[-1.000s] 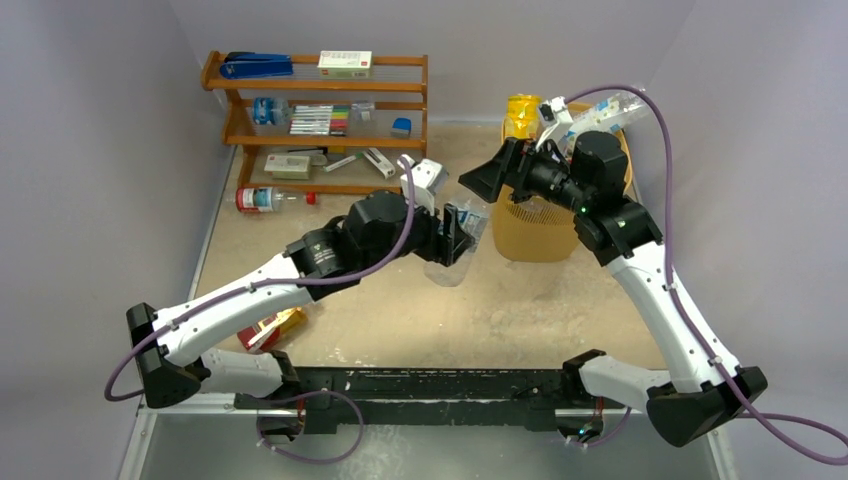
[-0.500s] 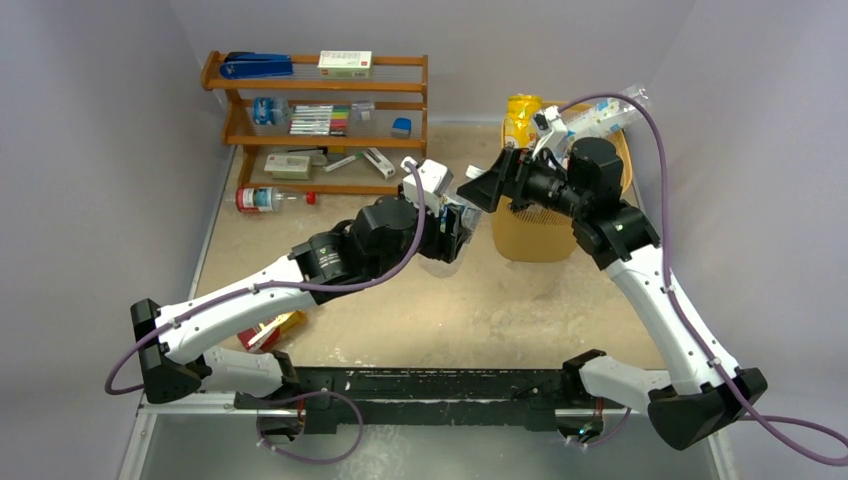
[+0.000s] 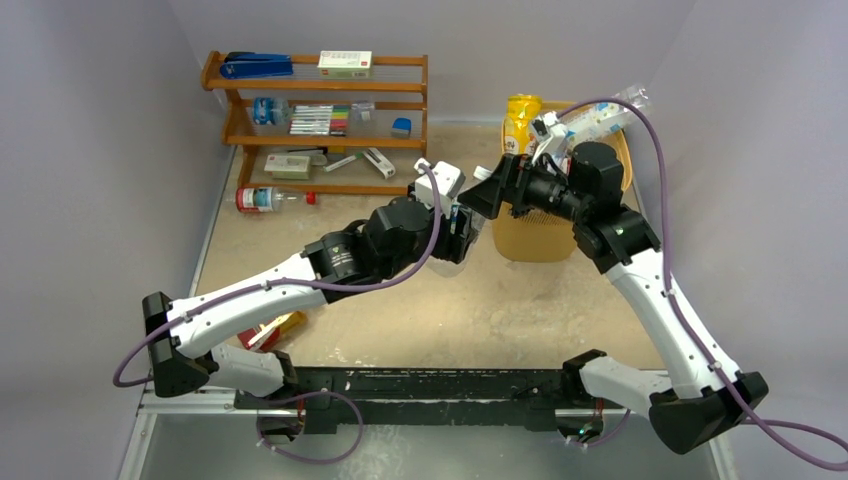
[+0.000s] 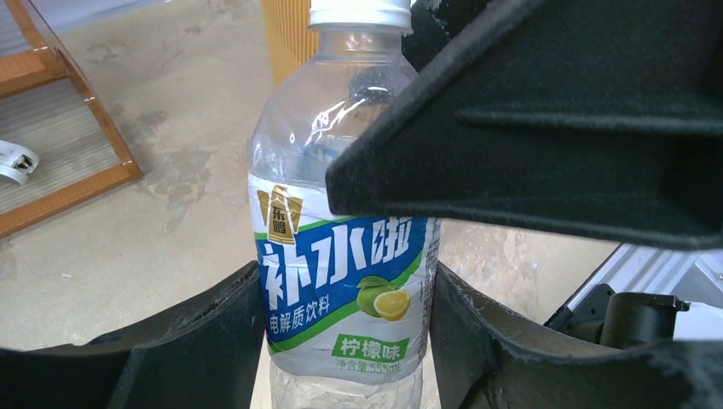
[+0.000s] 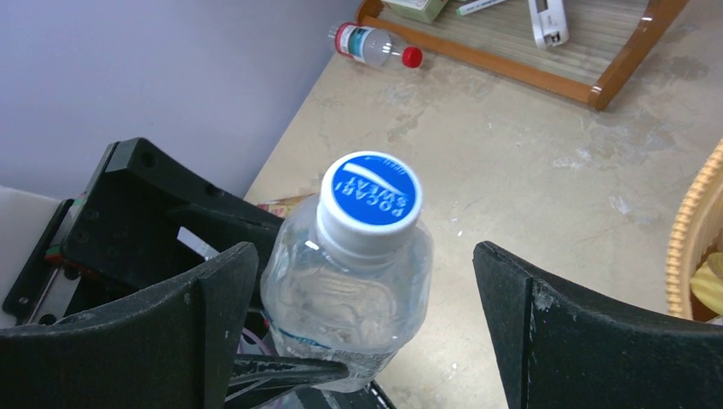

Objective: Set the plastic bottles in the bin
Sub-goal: Pick up the plastic bottle at the center of the board.

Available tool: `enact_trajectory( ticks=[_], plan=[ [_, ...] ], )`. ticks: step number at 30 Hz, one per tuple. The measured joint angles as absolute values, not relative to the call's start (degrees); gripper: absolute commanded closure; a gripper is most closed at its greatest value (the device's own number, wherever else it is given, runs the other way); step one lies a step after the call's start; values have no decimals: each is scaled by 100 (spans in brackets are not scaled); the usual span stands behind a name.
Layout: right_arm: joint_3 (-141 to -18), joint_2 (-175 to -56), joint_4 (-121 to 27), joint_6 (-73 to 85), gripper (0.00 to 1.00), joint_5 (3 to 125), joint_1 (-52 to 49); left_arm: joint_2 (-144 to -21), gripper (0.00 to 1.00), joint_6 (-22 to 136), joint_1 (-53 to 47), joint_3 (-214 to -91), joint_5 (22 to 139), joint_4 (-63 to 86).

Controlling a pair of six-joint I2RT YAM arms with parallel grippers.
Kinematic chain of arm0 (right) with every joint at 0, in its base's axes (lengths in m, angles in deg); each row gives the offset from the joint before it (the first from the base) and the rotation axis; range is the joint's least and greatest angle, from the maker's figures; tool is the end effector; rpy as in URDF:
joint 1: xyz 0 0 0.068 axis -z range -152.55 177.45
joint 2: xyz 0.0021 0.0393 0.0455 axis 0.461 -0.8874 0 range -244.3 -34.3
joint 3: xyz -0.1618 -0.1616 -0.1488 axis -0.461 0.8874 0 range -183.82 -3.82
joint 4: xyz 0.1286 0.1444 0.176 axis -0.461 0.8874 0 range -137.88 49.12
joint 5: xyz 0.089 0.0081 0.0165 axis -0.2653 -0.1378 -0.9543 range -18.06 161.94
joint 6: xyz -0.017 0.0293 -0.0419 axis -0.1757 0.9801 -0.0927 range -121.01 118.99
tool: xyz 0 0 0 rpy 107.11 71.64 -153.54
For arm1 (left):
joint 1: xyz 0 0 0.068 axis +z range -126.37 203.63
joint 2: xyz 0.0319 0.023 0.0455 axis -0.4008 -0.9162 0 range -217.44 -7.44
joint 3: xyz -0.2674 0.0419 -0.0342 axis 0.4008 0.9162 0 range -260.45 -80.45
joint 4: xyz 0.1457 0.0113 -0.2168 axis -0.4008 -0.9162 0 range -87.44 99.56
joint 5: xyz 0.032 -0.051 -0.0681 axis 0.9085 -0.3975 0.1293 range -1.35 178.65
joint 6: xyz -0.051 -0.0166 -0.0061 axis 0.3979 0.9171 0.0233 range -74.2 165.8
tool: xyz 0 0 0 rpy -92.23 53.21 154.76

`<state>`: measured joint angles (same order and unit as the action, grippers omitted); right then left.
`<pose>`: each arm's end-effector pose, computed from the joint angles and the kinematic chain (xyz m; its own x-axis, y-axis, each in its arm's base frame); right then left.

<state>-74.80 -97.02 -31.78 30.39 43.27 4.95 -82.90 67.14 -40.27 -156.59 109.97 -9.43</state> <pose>0.2124 0.1066 0.4284 -0.5112 0.2831 -0.8115 -0.5958 0.5637 0.5720 0.1435 -0.2635 0.3983 -0.3778 0.0009 -0.9259 0.5875 0.7731 -0.2390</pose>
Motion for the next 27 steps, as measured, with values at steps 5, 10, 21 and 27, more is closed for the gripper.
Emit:
enact_trajectory(
  ticks=[5,10,21,27],
  plan=[
    [-7403,-9595,-3171,3039,4,4203,458,-8384,39,6704,-4062,-15718,11046,-919],
    [-7261,-9496,-3193,3034,17,4089,458,-8400,39,6699,-4075,-15727,11096,-888],
    [-7200,-9494,-3204,3008,45,4085,447,-8406,36,6618,-4114,-15786,11183,-871],
    [-7248,-9488,-3097,2999,48,4148,447,-8404,22,6616,-4134,-15806,11220,-901]
  ],
)
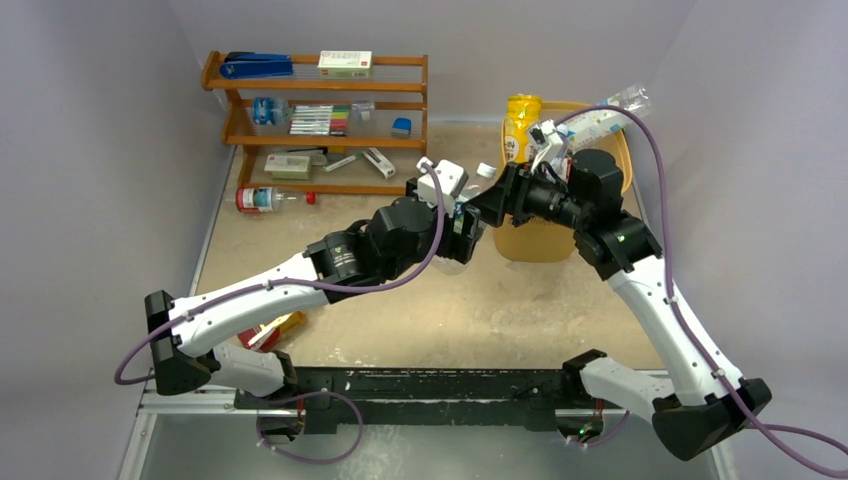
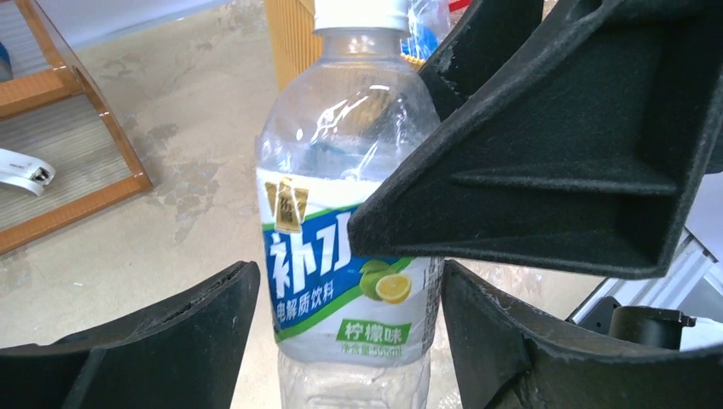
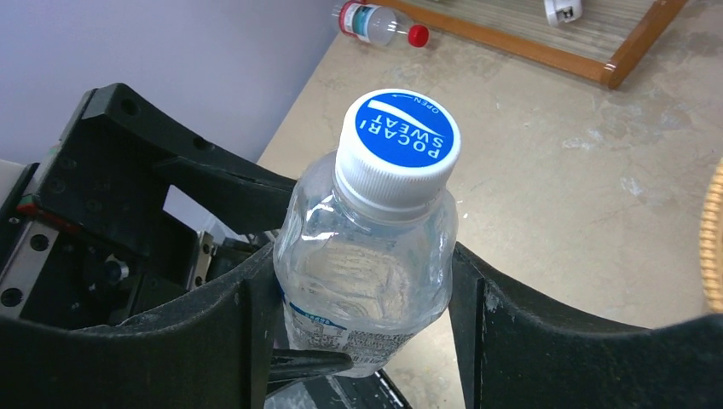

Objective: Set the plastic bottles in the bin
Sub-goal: Pick up the plastic bottle at the center of the board, then place the plastic bottle in the trash bin.

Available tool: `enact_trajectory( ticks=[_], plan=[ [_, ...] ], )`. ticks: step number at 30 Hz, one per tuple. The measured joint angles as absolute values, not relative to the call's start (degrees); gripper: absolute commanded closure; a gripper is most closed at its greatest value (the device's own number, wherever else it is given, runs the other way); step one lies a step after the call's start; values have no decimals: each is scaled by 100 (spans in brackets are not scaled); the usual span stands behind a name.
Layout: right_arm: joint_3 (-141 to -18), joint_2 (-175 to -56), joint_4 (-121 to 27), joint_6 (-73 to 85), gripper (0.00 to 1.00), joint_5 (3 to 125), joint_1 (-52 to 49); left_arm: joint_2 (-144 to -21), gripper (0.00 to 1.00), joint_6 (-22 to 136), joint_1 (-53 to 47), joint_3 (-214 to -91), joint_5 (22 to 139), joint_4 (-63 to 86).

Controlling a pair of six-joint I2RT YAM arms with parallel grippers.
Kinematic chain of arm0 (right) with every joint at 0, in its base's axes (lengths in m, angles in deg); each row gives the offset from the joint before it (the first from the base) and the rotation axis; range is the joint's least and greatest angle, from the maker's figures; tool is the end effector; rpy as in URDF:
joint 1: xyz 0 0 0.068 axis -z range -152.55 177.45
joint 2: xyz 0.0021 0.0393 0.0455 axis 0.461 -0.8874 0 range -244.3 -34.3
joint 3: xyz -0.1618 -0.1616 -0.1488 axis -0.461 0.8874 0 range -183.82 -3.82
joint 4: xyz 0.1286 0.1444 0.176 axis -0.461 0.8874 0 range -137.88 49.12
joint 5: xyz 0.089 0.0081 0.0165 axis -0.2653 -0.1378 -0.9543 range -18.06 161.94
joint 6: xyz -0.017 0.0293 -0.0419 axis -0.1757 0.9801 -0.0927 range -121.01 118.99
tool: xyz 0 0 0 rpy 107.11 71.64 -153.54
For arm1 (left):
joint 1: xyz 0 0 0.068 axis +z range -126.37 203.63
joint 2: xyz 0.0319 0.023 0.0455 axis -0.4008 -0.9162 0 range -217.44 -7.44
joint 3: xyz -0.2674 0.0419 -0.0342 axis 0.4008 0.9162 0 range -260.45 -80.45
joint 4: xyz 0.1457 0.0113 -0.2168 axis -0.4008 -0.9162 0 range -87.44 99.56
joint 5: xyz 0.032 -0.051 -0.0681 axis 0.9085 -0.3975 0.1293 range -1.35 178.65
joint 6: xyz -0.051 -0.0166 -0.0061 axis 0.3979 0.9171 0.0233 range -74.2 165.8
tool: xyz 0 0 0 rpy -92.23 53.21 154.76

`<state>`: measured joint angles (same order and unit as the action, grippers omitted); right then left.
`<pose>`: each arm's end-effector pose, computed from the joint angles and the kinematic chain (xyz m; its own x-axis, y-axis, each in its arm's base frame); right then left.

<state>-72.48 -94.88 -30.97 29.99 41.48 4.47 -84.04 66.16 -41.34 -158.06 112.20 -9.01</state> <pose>0.2027 0.1057 0.4213 -0.5319 0.2567 -0.8069 -0.6111 0.5433 0.5757 0.1417 -0.2698 0.4024 -0.3525 0.0013 -0.9358 0.5833 0.7823 -0.2186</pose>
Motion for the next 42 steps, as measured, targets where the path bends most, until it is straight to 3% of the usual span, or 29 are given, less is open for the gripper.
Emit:
enact_trajectory(
  ticks=[20,30,42],
  plan=[
    [-9161,-9859,-1938,2473,50,5916,683,-7077,16,7051,-4165,-15895,12331,-1612],
    [-10081,-10038,-1464,1981,51,6229,2678,-6653,15,7250,-4165,-15823,12678,-1891],
    [-9950,-10430,-1490,1830,51,6037,3778,-6483,14,7305,-4165,-15766,12794,-2108]
  ],
)
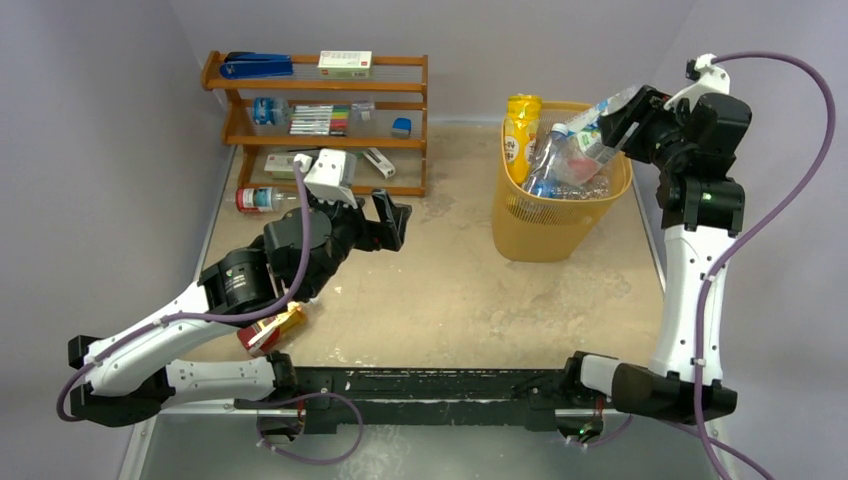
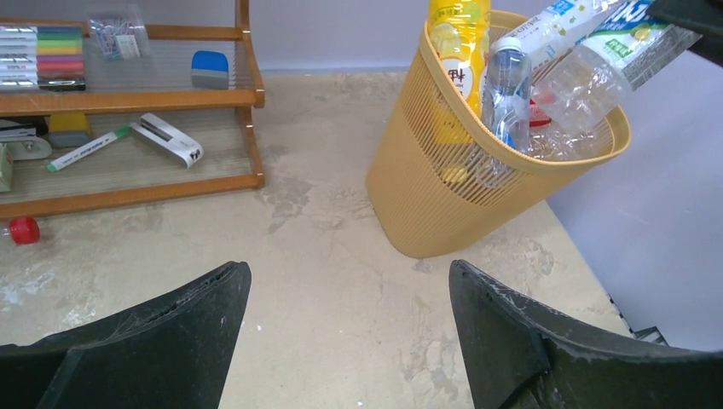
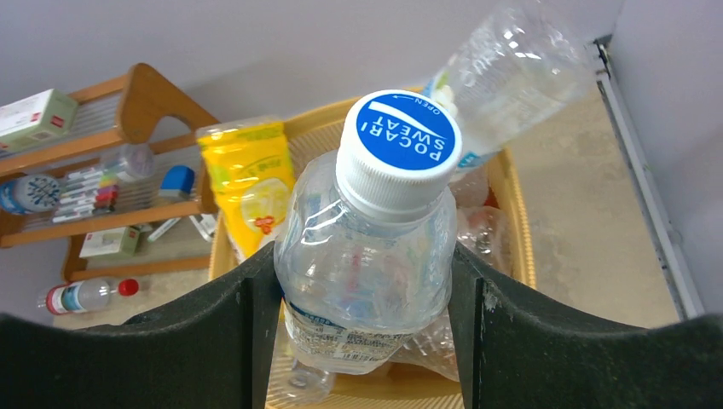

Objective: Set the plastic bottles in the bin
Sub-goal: Place the plastic bottle in the trash bin.

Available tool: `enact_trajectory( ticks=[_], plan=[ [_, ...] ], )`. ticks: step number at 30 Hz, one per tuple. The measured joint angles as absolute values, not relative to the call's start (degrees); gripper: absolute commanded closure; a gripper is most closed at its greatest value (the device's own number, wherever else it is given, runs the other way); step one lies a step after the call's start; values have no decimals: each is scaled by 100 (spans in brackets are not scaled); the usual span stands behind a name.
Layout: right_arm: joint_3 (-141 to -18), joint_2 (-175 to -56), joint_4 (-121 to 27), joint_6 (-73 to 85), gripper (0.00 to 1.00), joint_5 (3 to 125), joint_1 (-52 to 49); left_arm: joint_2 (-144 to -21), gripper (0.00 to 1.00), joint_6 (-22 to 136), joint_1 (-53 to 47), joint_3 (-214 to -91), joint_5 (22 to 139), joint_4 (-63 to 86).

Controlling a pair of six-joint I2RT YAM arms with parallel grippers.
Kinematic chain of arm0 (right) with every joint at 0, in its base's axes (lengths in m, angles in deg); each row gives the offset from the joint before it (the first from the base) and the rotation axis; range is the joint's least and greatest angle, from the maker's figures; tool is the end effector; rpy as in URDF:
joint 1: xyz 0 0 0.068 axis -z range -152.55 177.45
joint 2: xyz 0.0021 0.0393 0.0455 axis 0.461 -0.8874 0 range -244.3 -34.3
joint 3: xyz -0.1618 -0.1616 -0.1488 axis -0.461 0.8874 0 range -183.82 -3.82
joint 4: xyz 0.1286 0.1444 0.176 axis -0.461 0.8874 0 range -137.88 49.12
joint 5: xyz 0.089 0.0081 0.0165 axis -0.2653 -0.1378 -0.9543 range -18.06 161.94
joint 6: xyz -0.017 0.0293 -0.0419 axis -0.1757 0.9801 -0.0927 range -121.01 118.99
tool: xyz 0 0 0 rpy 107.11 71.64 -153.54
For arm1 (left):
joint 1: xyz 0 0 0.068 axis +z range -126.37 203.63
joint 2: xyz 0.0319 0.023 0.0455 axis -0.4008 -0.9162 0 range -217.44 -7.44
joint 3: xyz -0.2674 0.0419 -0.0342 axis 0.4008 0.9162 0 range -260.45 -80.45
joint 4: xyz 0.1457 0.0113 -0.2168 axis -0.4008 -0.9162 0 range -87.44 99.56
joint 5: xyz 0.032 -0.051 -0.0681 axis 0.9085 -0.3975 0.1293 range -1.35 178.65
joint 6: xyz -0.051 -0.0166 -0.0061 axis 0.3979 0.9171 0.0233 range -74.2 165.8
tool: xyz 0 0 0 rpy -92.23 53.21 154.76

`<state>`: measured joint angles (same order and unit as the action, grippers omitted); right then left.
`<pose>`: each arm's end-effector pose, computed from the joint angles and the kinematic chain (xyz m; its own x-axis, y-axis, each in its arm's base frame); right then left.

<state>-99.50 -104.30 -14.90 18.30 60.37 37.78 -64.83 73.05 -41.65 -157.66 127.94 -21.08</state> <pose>0.2300 -0.0345 0.5080 -0.1245 0.3520 -0.9277 0.0223 0.9357 0.3521 0.0989 -0.1610 0.4563 -0.2725 -0.2553 -0.9277 0.3579 0.8681 -0.3440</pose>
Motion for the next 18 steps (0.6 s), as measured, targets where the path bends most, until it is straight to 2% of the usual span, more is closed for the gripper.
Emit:
enact_trajectory(
  ticks=[15,18],
  plan=[
    [-9001,-10480,-2183,1806,45,5121,4436,-6487,12,7326,-4165,-15742,12816,-2143],
    [-8909,-10480,-2328,1808,34,5079,4442,-6487,12,7326,-4165,-15742,12818,-2143]
  ],
)
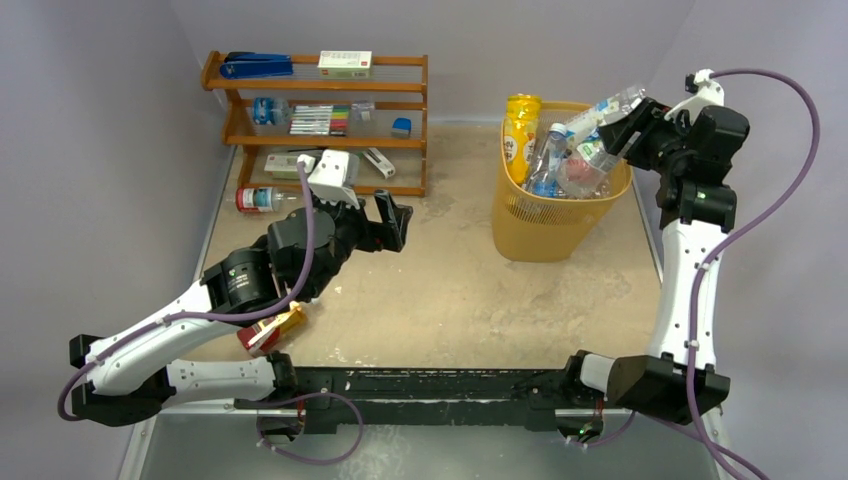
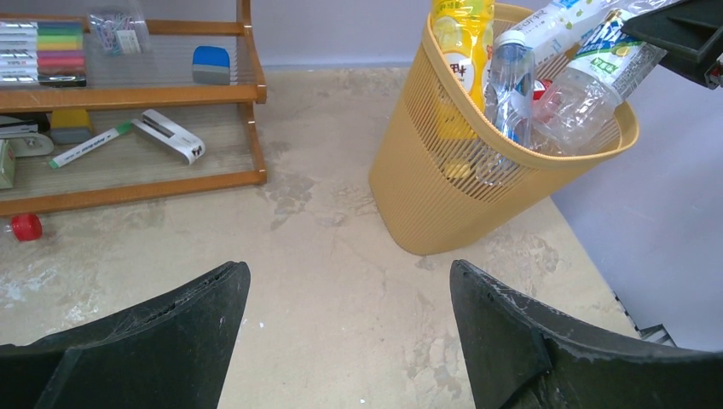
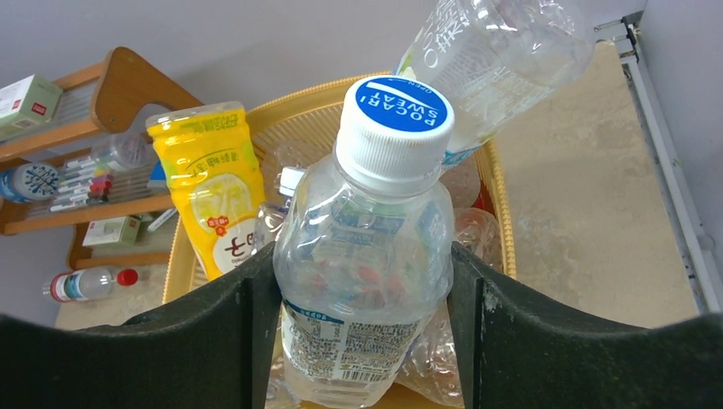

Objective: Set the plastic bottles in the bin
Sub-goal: Place the plastic bottle in the trash bin.

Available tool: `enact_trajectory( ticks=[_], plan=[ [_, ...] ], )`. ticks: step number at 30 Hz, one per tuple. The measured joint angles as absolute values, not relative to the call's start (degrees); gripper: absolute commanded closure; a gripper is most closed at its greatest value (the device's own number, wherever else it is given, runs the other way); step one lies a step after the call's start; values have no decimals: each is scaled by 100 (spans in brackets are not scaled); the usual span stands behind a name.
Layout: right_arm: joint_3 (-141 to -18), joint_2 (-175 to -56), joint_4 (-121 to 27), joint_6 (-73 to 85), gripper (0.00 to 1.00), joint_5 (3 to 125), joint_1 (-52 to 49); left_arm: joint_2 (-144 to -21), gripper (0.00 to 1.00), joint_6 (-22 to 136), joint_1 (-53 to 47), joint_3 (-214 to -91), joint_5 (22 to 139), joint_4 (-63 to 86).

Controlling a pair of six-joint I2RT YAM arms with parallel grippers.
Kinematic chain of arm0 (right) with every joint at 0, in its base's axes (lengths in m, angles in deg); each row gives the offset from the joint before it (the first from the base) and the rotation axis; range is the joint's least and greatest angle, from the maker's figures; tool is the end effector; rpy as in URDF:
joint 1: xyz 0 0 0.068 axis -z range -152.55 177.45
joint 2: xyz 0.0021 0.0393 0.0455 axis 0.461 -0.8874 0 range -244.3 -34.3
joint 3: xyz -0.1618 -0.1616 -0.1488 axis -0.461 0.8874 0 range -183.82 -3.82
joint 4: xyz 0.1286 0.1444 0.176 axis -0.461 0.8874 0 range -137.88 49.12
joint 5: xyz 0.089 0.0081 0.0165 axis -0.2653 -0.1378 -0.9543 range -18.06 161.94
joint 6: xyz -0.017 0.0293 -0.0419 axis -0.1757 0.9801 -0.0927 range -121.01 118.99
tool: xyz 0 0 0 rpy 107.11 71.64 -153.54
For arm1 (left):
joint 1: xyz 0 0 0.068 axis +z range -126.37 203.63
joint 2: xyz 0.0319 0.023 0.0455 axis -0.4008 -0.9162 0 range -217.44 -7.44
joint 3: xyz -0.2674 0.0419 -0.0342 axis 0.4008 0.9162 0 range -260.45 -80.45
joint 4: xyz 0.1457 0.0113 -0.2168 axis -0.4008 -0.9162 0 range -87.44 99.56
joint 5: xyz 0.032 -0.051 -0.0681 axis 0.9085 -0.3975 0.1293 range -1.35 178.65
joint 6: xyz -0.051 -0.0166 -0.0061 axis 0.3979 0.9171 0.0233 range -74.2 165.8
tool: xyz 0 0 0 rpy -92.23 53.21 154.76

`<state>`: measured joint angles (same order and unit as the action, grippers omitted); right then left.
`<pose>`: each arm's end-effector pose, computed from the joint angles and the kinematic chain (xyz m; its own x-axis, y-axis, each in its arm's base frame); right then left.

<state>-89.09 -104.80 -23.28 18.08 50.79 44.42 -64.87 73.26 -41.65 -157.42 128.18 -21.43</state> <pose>0.2515 -0.0632 0.4646 -0.1764 0.3728 -0.9110 -0.0108 0.9247 0.3805 0.0993 -0.1614 0.4543 -0.2764 -0.2500 -0.9280 0.3520 0.8722 -0.3398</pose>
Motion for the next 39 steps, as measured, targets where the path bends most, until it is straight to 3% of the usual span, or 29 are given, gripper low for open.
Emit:
enact_trajectory(
  ticks=[2,6,26,30,39],
  plan=[
    [-8890,-10482,-2378,1808,23,5046,4451,-6494,12,7326,-4165,-15742,12816,-2143],
    [-8861,-10506,-2282,1769,16,5025,4458,-6520,12,7329,-4165,-15742,12816,-2143],
    [-9545,-10615,-1556,1745,12,5164,4578,-6572,11,7414,-4165,-15742,12930,-2189],
    [-9840,-10489,-1447,1747,13,5101,4584,-6642,8,7639,-4165,-15777,13251,-2464],
    [-10140,-10325,-1659,1891,11,3477,4503,-6832,4,8229,-4156,-16046,13765,-3032]
  ],
)
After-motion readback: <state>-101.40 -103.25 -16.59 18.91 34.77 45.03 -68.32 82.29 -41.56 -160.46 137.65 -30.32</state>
